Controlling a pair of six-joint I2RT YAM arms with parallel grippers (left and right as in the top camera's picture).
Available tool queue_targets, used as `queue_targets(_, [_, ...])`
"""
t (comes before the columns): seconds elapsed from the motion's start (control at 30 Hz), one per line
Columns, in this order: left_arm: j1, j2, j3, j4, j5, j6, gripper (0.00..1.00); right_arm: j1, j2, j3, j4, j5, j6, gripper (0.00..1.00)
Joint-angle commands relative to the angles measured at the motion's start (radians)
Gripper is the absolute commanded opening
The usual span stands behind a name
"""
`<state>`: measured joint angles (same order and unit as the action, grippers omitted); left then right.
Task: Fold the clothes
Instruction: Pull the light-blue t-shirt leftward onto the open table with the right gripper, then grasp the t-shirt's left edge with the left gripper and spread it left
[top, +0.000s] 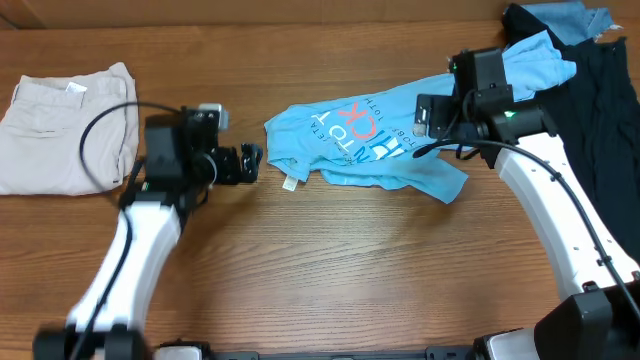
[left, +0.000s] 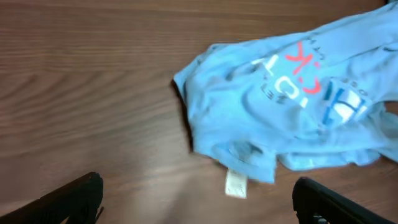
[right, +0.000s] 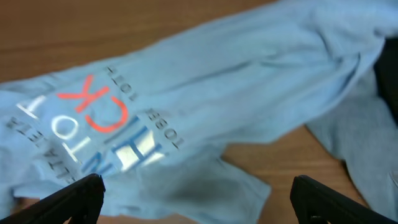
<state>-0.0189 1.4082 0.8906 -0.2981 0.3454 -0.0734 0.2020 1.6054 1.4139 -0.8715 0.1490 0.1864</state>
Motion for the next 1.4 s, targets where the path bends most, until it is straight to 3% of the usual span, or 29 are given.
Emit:
queue_targets(0.0, [-0.010,0.198,0.164,0.011,0.069,-0.017,1.00,-0.014,-0.018,0.013,-0.050,0.008,0.024,1.00])
queue_targets(0.13, [-0.042,0.380,0.285,0.011,0.142,-0.018,0.99,-0.014,-0.018,0.013,-0.074,0.007,0.025,1.00])
queue_targets(0.4, [-0.138,0.574,0.362,0.027,0.140,-0.021,0.80,-0.014,-0.018,0.013,-0.081,0.007,0.024,1.00])
queue_targets(0.53, [-0.163,0.619,0.362,0.026,0.086,-0.020,0.75,-0.014,-0.018,0.013,-0.081,0.007,0.025,1.00])
queue_targets(0.6, [-0.167,0.634,0.362,0.026,0.069,-0.020,0.65,-0.014,-0.018,0.013,-0.081,0.007,0.024,1.00])
queue_targets(0.63, [-0.167,0.638,0.362,0.028,0.069,-0.020,0.54,-0.014,-0.018,0.013,-0.081,0.007,0.024,1.00])
queue_targets(0.7, [-0.166,0.639,0.363,0.044,0.069,-0.021,0.20,-0.014,-0.018,0.013,-0.081,0.007,0.024,1.00])
queue_targets(0.77, [-0.159,0.637,0.388,0.046,0.063,-0.021,0.04,-0.014,-0.018,0.013,-0.081,0.008,0.024,1.00])
queue_targets(0.97, [-0.097,0.611,0.621,-0.116,-0.099,-0.020,0.04,-0.014,-0.018,0.013,-0.081,0.008,0.024,1.00])
queue_targets(1.17, [0.034,0.603,0.962,-0.278,-0.162,-0.052,0.04,-0.014,-0.018,0.013,-0.081,0.008,0.024,1.00])
queue_targets(1.2, [0.057,0.603,1.006,-0.301,-0.161,-0.070,0.25,-0.014,-0.018,0.013,-0.081,0.008,0.024,1.00])
queue_targets(1.23, [0.081,0.603,1.047,-0.326,-0.161,-0.085,0.69,-0.014,-0.018,0.013,-0.081,0.007,0.024,1.00])
queue_targets(1.27, [0.096,0.603,1.069,-0.343,-0.160,-0.091,1.00,-0.014,-0.018,0.013,-0.081,0.007,0.024,1.00])
queue_targets(1.37, [0.120,0.603,1.089,-0.433,-0.151,-0.090,1.00,-0.014,-0.018,0.013,-0.081,0.007,0.024,1.00])
